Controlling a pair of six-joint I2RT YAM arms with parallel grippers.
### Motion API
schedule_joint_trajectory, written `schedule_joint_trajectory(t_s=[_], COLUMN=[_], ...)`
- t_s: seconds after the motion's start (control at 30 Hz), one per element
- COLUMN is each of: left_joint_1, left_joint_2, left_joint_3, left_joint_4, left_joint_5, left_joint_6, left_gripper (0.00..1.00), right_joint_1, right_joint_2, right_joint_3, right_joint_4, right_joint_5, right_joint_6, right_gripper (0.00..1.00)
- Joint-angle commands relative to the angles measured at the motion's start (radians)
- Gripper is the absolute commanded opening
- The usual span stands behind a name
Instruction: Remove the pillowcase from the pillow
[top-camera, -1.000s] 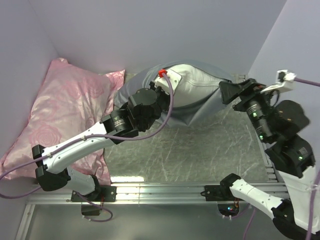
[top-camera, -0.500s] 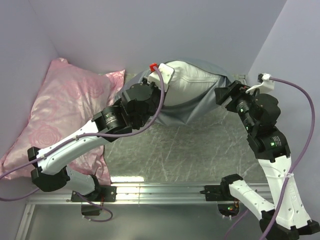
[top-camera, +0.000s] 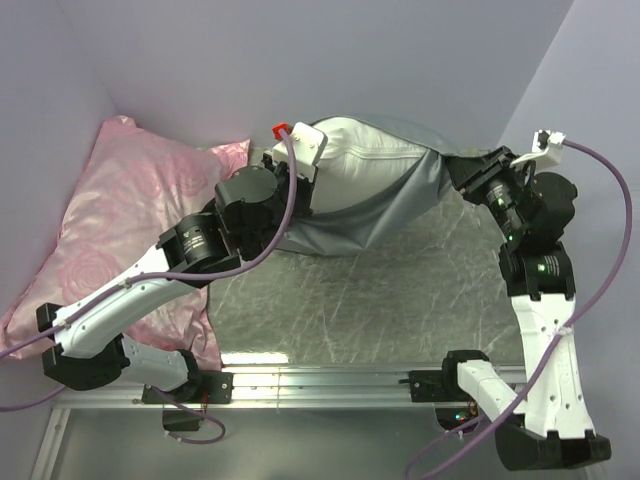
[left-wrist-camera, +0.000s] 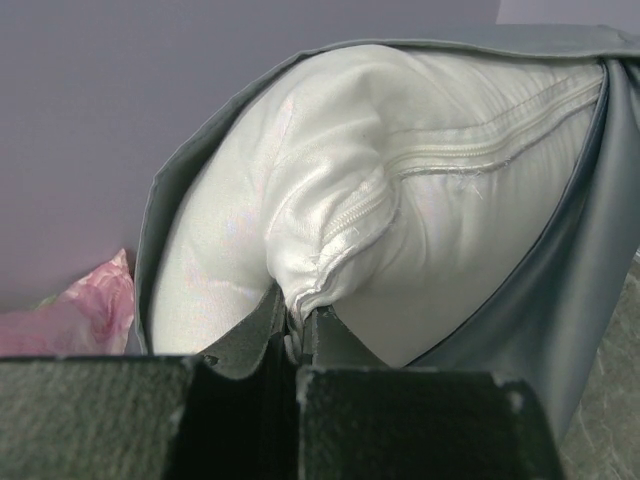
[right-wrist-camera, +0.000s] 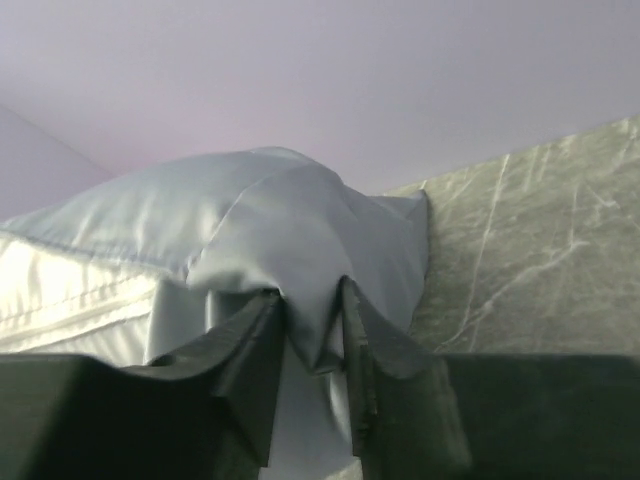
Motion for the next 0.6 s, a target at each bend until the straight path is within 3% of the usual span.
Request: schedule_joint_trajectory(t_s=[0.0, 0.03, 0.07, 0.17, 0.4, 0.57], left_joint_1=[0.004, 0.004, 0.004, 0.004, 0.004, 0.004], left_joint_2=[-0.072, -0.074, -0.077, -0.097, -0.125, -0.166], left_joint_3=[0.056, 0.053, 0.053, 0.037, 0.022, -0.004], left_joint_4=[0.093, 0.090, 0.087, 0.096, 0.072, 0.084], left_joint_5=[-0.006, -0.007, -0.007, 0.014, 0.031, 0.052], left_joint_6=[-0.022, -0.022, -0.022, -0.060, -0.071, -0.091], left_gripper=[0.00, 0.00, 0.00, 0.00, 0.00, 0.00], right_joint_1=[-0.032, -0.032, -0.035, -0.073, -0.239, -0.273], right_joint_2=[0.067, 0.075, 0.087, 0.133, 0.200, 0.285], right_joint_3=[0.064, 0.072, 0.075, 0.109, 0.104, 0.147], right_joint_4=[0.078, 0.082, 0.084, 0.021, 0.016, -0.023], right_joint_5=[-0.099, -0.099, -0.095, -0.029, -0.082, -0.095], right_joint_6=[0.060, 0.061, 0.066, 0.067, 0.153, 0.144], right_gripper=[0.32, 0.28, 0.17, 0.03, 0.00, 0.00])
